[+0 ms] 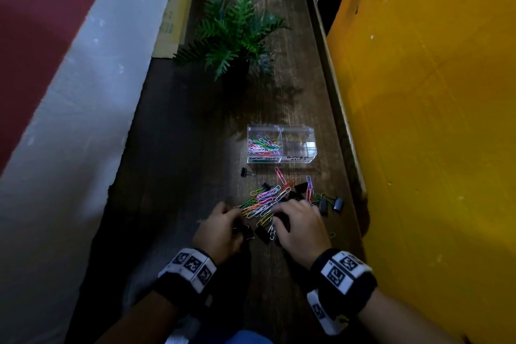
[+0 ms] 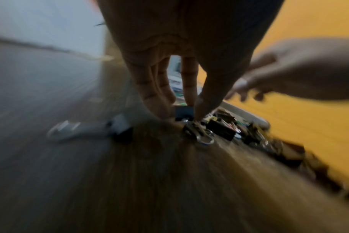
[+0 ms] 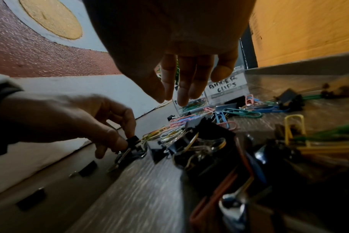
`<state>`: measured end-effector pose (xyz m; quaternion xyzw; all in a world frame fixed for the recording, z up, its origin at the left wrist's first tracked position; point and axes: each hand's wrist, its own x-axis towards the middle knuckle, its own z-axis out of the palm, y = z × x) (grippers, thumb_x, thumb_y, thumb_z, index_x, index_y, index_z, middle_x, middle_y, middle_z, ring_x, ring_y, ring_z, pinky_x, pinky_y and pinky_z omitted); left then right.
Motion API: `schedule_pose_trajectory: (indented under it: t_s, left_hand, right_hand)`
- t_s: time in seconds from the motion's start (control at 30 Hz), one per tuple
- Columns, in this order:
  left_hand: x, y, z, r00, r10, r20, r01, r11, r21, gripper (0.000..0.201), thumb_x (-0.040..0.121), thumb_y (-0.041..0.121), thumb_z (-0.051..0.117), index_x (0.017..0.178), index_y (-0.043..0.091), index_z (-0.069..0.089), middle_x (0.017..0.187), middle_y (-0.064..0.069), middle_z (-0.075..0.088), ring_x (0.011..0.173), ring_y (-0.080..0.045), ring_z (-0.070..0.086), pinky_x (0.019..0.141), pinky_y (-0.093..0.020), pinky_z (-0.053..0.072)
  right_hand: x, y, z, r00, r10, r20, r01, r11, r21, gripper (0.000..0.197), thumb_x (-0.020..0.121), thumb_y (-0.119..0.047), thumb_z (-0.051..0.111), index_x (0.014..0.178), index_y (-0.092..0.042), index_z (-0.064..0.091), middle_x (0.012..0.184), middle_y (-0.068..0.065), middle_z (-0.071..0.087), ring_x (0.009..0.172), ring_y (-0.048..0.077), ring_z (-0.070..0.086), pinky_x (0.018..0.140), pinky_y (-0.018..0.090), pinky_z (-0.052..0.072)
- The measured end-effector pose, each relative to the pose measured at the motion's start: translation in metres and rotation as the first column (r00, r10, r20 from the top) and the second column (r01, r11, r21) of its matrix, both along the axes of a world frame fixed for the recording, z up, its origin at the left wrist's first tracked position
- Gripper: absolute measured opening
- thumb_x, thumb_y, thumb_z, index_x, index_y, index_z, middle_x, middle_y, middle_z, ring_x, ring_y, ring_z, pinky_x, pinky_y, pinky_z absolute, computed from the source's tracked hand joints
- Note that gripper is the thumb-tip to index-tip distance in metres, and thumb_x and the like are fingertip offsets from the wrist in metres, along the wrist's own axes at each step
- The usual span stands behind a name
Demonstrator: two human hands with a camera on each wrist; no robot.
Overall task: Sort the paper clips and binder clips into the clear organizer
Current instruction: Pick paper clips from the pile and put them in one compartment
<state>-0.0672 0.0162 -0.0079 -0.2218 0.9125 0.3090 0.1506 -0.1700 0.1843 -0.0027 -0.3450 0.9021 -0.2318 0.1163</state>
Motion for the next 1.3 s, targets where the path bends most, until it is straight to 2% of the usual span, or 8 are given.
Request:
schedule_pose_trajectory:
  t_s: [0.13, 0.33, 0.47, 0.67, 0.77, 0.93, 1.07, 1.3]
  left_hand:
    - [0.022, -0.013, -0.011, 0.999, 0.016, -0.045, -0.013, 0.998, 0.068, 0.018, 0.071, 0.021, 0.061, 0.089, 0.020, 0.062, 0.090, 0.004, 0.056, 0.087, -0.024, 0.060, 0.072, -0.025, 0.042]
    - [0.035, -0.010, -0.012, 0.998, 0.003, -0.058, -0.001, 0.999, 0.039, 0.041, 0.076, 0.030, 0.066, 0.116, 0.021, 0.056, 0.115, -0.001, 0.053, 0.104, -0.022, 0.055, 0.086, -0.029, 0.045]
    - [0.023, -0.007, -0.016, 0.997, -0.013, -0.076, 0.015, 0.999, 0.029, 0.050, 0.075, 0.033, 0.068, 0.123, 0.023, 0.055, 0.117, -0.002, 0.054, 0.107, -0.023, 0.056, 0.088, -0.028, 0.045]
    - [0.014, -0.013, -0.021, 0.991, 0.010, -0.130, 0.006, 0.993, 0.120, 0.038, 0.068, 0.034, 0.059, 0.105, 0.026, 0.064, 0.103, -0.003, 0.063, 0.094, -0.027, 0.063, 0.079, -0.035, 0.051]
    - [0.019, -0.020, -0.031, 0.988, -0.022, -0.152, 0.042, 0.990, 0.133, 0.035, 0.067, 0.037, 0.056, 0.102, 0.034, 0.053, 0.097, 0.002, 0.062, 0.088, -0.023, 0.063, 0.075, -0.030, 0.050]
    - [0.018, -0.022, -0.034, 0.985, -0.049, -0.164, 0.072, 0.988, 0.138, 0.032, 0.069, 0.030, 0.059, 0.101, 0.029, 0.060, 0.096, 0.001, 0.062, 0.087, -0.024, 0.063, 0.073, -0.030, 0.050]
    - [0.018, -0.023, -0.035, 0.975, -0.067, -0.212, 0.098, 0.985, 0.140, 0.036, 0.070, 0.048, 0.051, 0.103, 0.035, 0.045, 0.095, 0.002, 0.061, 0.085, -0.020, 0.061, 0.070, -0.030, 0.050]
    - [0.021, -0.025, -0.039, 0.969, -0.079, -0.235, 0.115, 0.983, 0.141, 0.030, 0.070, 0.048, 0.049, 0.096, 0.033, 0.045, 0.085, 0.002, 0.058, 0.079, -0.020, 0.059, 0.068, -0.026, 0.041]
  right_hand:
    - [0.015, -0.004, -0.003, 1.000, 0.020, 0.015, -0.020, 1.000, 0.003, 0.014, 0.083, -0.027, 0.064, 0.097, -0.026, 0.065, 0.095, -0.013, 0.064, 0.092, 0.013, 0.054, 0.083, 0.033, 0.038]
    - [0.027, -0.020, -0.011, 0.988, 0.156, -0.012, -0.153, 0.980, 0.125, 0.028, 0.075, -0.021, 0.065, 0.103, -0.026, 0.064, 0.095, -0.005, 0.063, 0.089, 0.021, 0.057, 0.079, 0.039, 0.044]
    - [0.017, -0.034, -0.015, 0.955, 0.290, 0.058, -0.296, 0.924, 0.244, 0.040, 0.081, -0.029, 0.064, 0.121, -0.026, 0.059, 0.113, 0.001, 0.057, 0.106, 0.025, 0.050, 0.088, 0.041, 0.038]
    - [0.003, -0.046, -0.017, 0.922, 0.378, 0.083, -0.386, 0.892, 0.236, 0.034, 0.085, -0.040, 0.060, 0.117, -0.028, 0.063, 0.109, 0.001, 0.053, 0.106, 0.023, 0.046, 0.089, 0.039, 0.034]
    - [0.002, -0.042, -0.021, 0.922, 0.384, 0.054, -0.387, 0.904, 0.182, 0.030, 0.083, -0.040, 0.061, 0.109, -0.026, 0.066, 0.103, 0.000, 0.056, 0.100, 0.023, 0.051, 0.083, 0.039, 0.036]
    - [0.003, -0.036, -0.025, 0.932, 0.362, 0.036, -0.363, 0.922, 0.137, 0.028, 0.080, -0.042, 0.057, 0.099, -0.026, 0.068, 0.097, -0.003, 0.057, 0.095, 0.023, 0.054, 0.082, 0.039, 0.041]
    - [0.003, -0.041, -0.023, 0.929, 0.357, 0.101, -0.367, 0.925, 0.100, 0.028, 0.082, -0.042, 0.059, 0.103, -0.026, 0.069, 0.098, -0.004, 0.057, 0.098, 0.019, 0.051, 0.086, 0.040, 0.039]
    - [0.000, -0.046, -0.023, 0.919, 0.246, 0.308, -0.248, 0.968, -0.031, 0.022, 0.079, -0.042, 0.058, 0.089, -0.027, 0.071, 0.089, -0.010, 0.064, 0.091, 0.013, 0.059, 0.087, 0.036, 0.043]
